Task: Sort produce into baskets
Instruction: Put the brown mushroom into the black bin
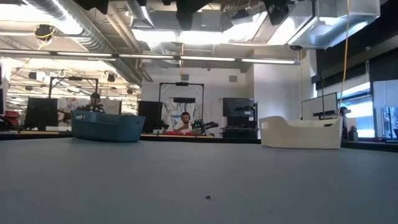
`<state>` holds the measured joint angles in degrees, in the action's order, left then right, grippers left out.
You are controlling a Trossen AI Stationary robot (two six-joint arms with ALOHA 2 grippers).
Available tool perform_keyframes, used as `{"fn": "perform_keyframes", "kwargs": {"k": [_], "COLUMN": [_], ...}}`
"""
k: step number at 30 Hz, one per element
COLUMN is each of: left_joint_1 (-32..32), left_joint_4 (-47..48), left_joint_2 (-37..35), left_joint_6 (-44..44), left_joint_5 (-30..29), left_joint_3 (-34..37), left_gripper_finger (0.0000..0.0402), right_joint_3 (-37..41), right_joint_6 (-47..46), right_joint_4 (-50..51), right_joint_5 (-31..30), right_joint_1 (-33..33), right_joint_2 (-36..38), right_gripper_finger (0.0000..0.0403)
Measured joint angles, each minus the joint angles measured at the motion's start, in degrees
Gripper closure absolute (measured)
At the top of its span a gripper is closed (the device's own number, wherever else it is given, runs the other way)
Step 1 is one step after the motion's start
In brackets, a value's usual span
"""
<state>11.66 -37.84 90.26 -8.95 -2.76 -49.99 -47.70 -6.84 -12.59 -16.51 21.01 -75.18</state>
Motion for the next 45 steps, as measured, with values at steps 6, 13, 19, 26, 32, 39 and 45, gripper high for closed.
{"fn": "perform_keyframes", "kwargs": {"k": [6, 13, 19, 26, 32, 39, 45], "left_joint_1": [0.1, 0.1, 0.1, 0.0, 0.1, 0.0, 0.0], "left_joint_4": [-0.8, -0.9, -0.9, 0.0, 2.9, 2.5, 2.5], "left_joint_2": [0.6, 0.6, 0.6, 0.6, 0.6, 0.7, 0.7], "left_joint_6": [-0.1, 0.0, 0.6, 1.8, 1.8, 1.7, 1.5], "left_joint_5": [0.0, 0.0, 0.0, 0.0, -0.1, -0.3, -0.3], "left_joint_3": [0.0, 0.0, 0.0, 0.1, 0.1, 0.1, 0.1], "left_gripper_finger": [0.0222, 0.0273, 0.0357, 0.0392, 0.0395, 0.0392, 0.0390], "right_joint_3": [0.0, 0.0, 0.0, 0.0, 0.0, 0.0, 0.0], "right_joint_6": [1.3, 1.3, 0.6, -1.8, -3.8, -3.3, -1.2], "right_joint_4": [-1.9, -3.3, -3.1, -0.6, 5.6, 1.8, -1.8], "right_joint_5": [1.1, 1.5, 2.7, 3.2, 5.6, 4.0, 4.0], "right_joint_1": [0.0, 0.0, 0.0, 0.0, 0.0, 0.0, 0.0], "right_joint_2": [-1.0, -1.0, -1.0, -0.4, 4.5, 1.7, -0.8], "right_gripper_finger": [0.0393, 0.0393, 0.0391, 0.0318, 0.0264, 0.0258, 0.0265]}}
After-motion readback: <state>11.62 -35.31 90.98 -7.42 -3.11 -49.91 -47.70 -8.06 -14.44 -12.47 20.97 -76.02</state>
